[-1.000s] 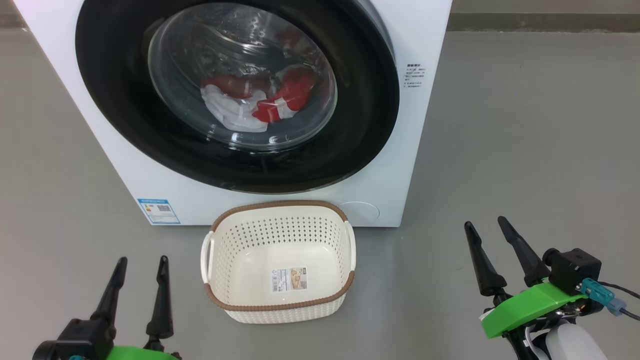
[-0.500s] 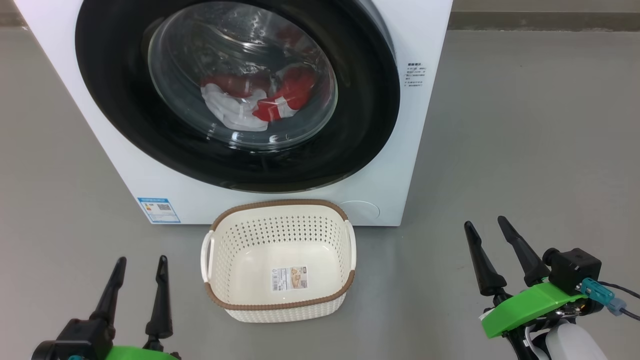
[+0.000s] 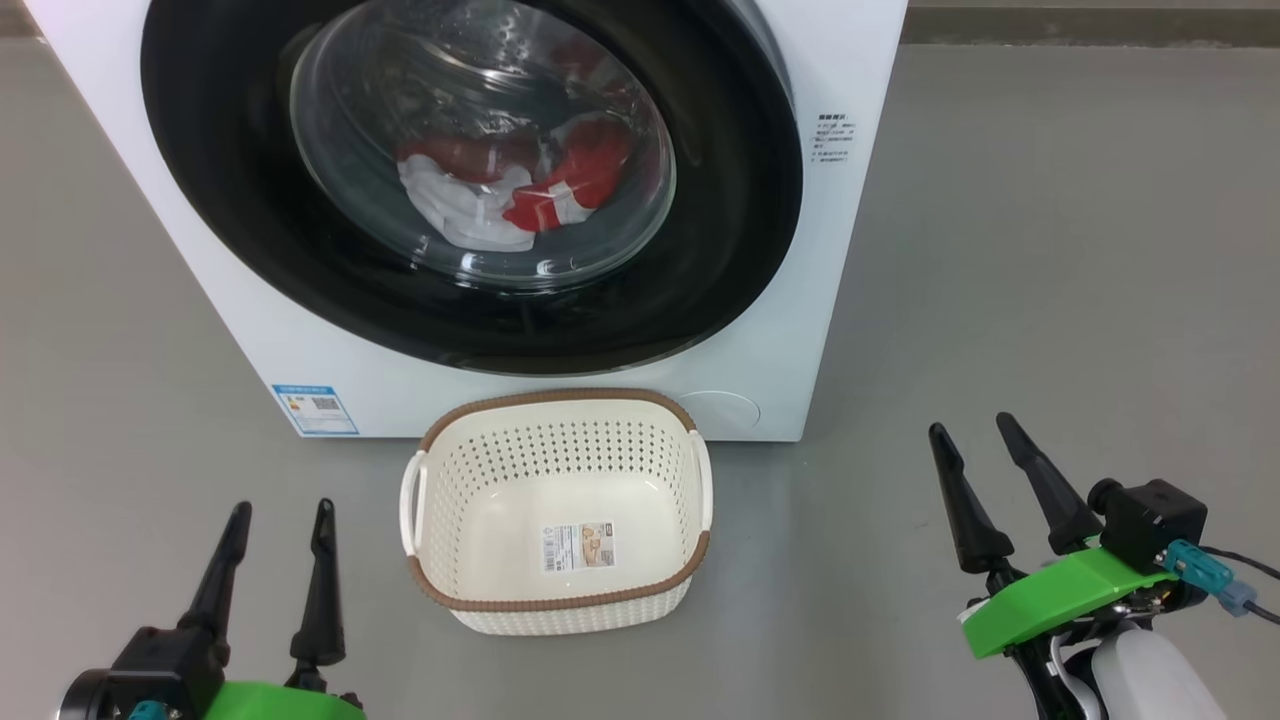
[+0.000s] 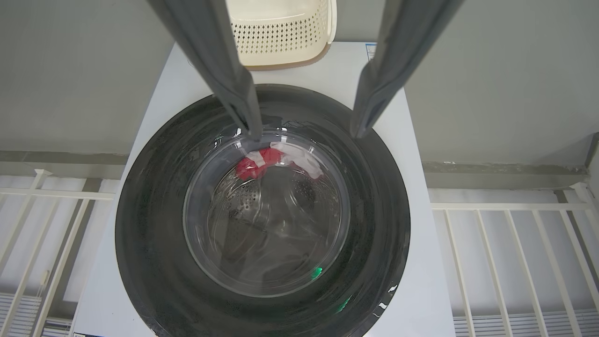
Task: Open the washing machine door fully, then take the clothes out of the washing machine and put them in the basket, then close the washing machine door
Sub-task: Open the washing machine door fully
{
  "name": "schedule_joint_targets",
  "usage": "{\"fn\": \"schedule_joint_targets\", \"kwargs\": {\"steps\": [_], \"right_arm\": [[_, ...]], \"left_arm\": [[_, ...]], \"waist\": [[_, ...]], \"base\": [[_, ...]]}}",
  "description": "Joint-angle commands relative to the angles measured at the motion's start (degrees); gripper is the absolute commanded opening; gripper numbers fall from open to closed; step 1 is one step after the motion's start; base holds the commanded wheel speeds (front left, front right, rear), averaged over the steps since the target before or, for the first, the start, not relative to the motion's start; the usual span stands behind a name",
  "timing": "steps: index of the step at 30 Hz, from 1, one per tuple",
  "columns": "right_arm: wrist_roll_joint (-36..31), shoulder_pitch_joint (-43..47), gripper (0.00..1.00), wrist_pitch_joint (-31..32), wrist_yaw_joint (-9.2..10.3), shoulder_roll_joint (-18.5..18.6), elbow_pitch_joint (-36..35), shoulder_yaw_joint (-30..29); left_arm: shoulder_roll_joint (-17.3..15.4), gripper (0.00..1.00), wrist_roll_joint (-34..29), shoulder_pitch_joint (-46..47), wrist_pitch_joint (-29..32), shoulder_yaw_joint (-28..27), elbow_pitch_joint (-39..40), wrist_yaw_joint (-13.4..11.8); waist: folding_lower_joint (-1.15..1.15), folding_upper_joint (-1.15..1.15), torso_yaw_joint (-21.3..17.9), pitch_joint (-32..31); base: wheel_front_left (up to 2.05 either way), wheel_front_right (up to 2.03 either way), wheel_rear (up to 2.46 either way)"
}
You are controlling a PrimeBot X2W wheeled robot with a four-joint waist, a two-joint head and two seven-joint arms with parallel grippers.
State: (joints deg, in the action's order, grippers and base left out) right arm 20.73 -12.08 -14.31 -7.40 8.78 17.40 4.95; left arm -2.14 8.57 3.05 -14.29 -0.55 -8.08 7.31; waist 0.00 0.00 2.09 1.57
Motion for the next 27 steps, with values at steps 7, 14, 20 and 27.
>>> {"fn": "schedule_joint_targets", "kwargs": {"steps": [7, 14, 20, 27], "right_arm": [[0.3, -2.8, 1.0, -0.7, -0.09, 0.5, -1.5, 0.7], [1.0, -4.9, 1.0, -0.7, -0.09, 1.3, -1.8, -0.5], [2.6, -7.8, 1.0, -0.7, -0.09, 2.2, -2.3, -1.5], [5.1, -11.8, 1.0, -0.7, -0.09, 3.6, -2.2, -2.4]], "left_arm": [[-0.7, 1.0, 0.0, 2.8, -0.7, -1.7, 1.6, 0.2], [-0.7, 1.0, 0.2, 3.5, -0.7, -1.4, 2.0, 0.2], [-0.8, 1.0, 0.5, 4.5, -0.7, -0.9, 2.4, 0.2], [-1.1, 1.0, 0.9, 6.1, -0.7, -0.5, 2.9, 0.2]], "waist": [[0.0, 0.0, 0.1, 1.0], [0.0, 0.0, 0.5, 2.8], [0.0, 0.0, 1.0, 5.0], [0.0, 0.0, 1.6, 7.8]], "base": [[0.0, 0.0, 0.0], [0.0, 0.0, 0.0], [0.0, 0.0, 0.0], [0.0, 0.0, 0.0]]}}
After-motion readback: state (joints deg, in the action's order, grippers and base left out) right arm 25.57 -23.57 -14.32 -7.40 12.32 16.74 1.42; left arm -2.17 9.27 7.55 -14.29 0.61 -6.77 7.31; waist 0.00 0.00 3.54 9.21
